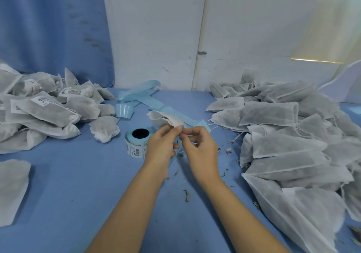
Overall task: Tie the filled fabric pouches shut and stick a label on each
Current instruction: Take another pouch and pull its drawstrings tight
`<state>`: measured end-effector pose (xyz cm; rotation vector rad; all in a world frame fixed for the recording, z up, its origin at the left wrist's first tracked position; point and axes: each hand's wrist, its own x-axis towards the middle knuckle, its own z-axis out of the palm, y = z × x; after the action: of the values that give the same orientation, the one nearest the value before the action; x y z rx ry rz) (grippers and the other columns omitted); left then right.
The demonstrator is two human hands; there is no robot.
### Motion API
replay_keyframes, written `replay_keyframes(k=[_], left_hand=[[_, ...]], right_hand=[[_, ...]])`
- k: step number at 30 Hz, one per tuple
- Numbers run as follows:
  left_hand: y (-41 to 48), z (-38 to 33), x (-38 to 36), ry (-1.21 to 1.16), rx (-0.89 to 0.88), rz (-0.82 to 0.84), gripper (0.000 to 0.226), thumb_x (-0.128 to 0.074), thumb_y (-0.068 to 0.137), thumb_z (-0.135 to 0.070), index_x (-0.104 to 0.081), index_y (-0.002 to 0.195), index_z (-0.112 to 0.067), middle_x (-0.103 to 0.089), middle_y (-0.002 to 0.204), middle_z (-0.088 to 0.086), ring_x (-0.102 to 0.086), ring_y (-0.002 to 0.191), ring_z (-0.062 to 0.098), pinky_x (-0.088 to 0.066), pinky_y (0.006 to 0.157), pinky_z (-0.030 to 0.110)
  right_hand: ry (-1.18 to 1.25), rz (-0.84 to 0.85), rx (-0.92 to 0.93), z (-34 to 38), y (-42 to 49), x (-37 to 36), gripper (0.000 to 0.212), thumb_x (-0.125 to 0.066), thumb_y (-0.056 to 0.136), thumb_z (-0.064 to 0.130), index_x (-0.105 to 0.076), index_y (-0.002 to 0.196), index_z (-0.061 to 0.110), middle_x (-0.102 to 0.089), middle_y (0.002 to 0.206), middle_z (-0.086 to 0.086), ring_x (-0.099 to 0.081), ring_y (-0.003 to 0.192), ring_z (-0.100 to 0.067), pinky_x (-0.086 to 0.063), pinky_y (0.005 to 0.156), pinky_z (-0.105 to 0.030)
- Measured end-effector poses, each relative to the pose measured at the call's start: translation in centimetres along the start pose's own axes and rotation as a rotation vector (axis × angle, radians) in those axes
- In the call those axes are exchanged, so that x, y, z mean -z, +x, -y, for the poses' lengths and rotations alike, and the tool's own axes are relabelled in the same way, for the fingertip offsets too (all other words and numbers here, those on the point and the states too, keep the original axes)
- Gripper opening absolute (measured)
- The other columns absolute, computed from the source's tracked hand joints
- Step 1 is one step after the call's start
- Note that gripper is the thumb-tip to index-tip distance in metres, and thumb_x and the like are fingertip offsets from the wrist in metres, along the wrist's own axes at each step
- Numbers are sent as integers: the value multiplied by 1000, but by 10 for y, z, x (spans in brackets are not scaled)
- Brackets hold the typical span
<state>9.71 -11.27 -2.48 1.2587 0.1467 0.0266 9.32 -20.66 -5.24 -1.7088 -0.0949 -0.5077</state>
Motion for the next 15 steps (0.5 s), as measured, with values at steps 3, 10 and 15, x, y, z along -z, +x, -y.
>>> replay_keyframes(k=[3,10,15], left_hand=[[0,1,1,-8,-5,-47,11,-65,89,-19,-65,80,-14,-61,67,-5,-43,45,4,-34,42,15],[-1,-2,2,22,-84,-35,16,-63,90,-11,-64,74,-8,-50,45,-9,-41,36,0,-32,37,10],[-1,-5,3,33,-69,-48,18,-65,89,-23,-70,75,-13,-66,66,-4,-43,40,1,-32,39,11]], right_hand=[[69,48,-49,3,-1,-1,32,-59,82,-2,-56,97,26,-69,91,24,-67,82,-3,-50,71,-17],[409,152,-303,7,0,-2,32,-58,84,-8,-60,110,10,-75,87,-6,-69,72,-9,-50,62,-14],[251,92,-236,4,1,-1,14,-69,84,3,-68,92,14,-74,88,-7,-70,86,-17,-55,84,-26]])
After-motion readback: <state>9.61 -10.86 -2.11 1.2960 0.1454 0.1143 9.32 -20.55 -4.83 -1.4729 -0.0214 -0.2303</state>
